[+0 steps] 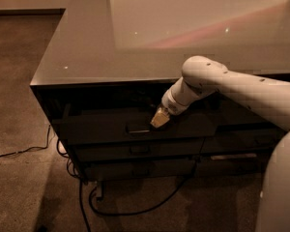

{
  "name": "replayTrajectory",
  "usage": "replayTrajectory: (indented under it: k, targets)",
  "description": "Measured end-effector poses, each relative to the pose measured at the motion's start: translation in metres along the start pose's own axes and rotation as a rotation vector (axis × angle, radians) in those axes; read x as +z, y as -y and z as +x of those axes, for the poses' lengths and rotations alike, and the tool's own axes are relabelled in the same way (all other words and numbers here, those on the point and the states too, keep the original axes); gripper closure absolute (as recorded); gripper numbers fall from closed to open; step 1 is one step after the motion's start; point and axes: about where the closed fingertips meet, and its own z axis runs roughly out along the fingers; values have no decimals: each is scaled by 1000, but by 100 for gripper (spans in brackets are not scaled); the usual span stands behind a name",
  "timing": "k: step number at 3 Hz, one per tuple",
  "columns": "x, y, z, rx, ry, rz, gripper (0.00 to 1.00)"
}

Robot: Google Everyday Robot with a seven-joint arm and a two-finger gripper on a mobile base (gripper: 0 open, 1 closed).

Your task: Open top drawer

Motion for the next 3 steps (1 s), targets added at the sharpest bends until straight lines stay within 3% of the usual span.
replayTrajectory:
  k: [1, 2, 3]
  targets:
    - [-5, -10, 2, -6, 11, -15, 100]
    - [-9, -31, 10, -5, 17, -58, 81]
    - [-11, -38, 13, -6, 17, -68, 58]
